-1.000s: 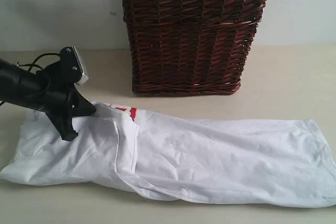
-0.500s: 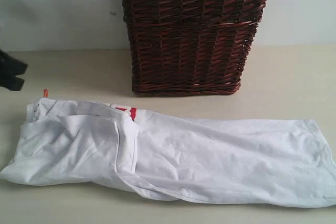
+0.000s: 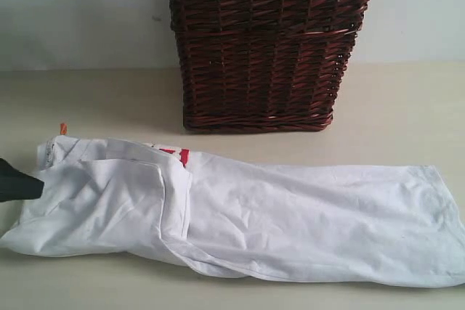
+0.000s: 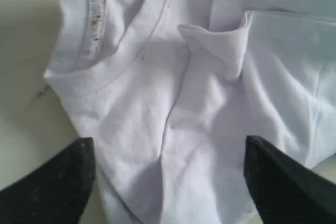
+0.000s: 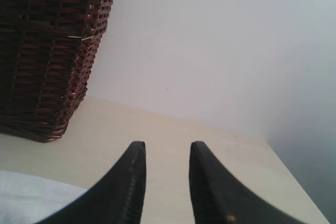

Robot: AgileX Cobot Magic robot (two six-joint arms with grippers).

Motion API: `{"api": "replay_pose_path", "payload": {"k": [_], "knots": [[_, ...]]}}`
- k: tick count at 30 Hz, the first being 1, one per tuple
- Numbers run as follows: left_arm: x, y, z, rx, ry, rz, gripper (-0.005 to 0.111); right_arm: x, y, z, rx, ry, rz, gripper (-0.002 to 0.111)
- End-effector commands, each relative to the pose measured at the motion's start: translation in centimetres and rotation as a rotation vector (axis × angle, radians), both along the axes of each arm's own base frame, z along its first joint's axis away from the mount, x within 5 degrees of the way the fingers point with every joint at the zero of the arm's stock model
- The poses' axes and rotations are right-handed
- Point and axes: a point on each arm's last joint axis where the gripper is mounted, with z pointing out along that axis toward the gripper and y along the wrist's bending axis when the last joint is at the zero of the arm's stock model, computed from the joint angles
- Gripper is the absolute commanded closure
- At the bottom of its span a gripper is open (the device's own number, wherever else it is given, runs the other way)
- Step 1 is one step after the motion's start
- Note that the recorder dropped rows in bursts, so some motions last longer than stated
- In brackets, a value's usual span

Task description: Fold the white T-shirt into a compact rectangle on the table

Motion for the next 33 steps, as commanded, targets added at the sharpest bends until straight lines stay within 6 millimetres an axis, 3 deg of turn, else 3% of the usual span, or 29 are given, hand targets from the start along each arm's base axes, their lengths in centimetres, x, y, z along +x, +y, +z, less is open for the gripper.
{"api": "replay_pose_path", "payload": {"k": [1, 6, 10, 13, 16, 20, 24, 29, 33], "knots": [[0.2, -1.9, -2.6, -0.008, 0.107, -0.045, 0.035, 0.0, 0.0, -0.1, 0.003, -0.006, -0.003, 0.079], [1.0, -3.3, -4.5, -0.021, 0.155, -0.048, 0.039, 0.0, 0.0, -0.1, 0.003, -0.006, -0.003, 0.079], [1.7, -3.0, -4.3, 0.022, 0.125, 0.0, 0.039, 0.0, 0.0, -0.1, 0.003, -0.006, -0.003, 0.079], [2.3, -2.7, -2.8, 0.025, 0.073, -0.001, 0.039, 0.0, 0.0, -0.1, 0.003, -0.006, -0.003, 0.079], [2.7, -2.2, 0.0, -0.005, 0.026, 0.018, 0.039, 0.0, 0.0, -0.1, 0.003, -0.006, -0.003, 0.079], [3.4, -0.2, 2.6, 0.094, -0.1, 0.131, 0.039, 0.0, 0.0, -0.1, 0.003, -0.006, -0.003, 0.079], [4.2, 0.6, 1.2, 0.256, -0.184, 0.064, 0.039, 0.0, 0.0, -0.1, 0.003, -0.006, -0.003, 0.079], [4.4, 0.4, -1.6, 0.23, -0.125, -0.008, 0.039, 0.0, 0.0, -0.1, 0.003, -0.006, -0.003, 0.079], [5.1, 0.2, -2.2, 0.194, -0.119, -0.028, 0.039, 0.0, 0.0, -0.1, 0.003, -0.006, -0.003, 0.079]]}}
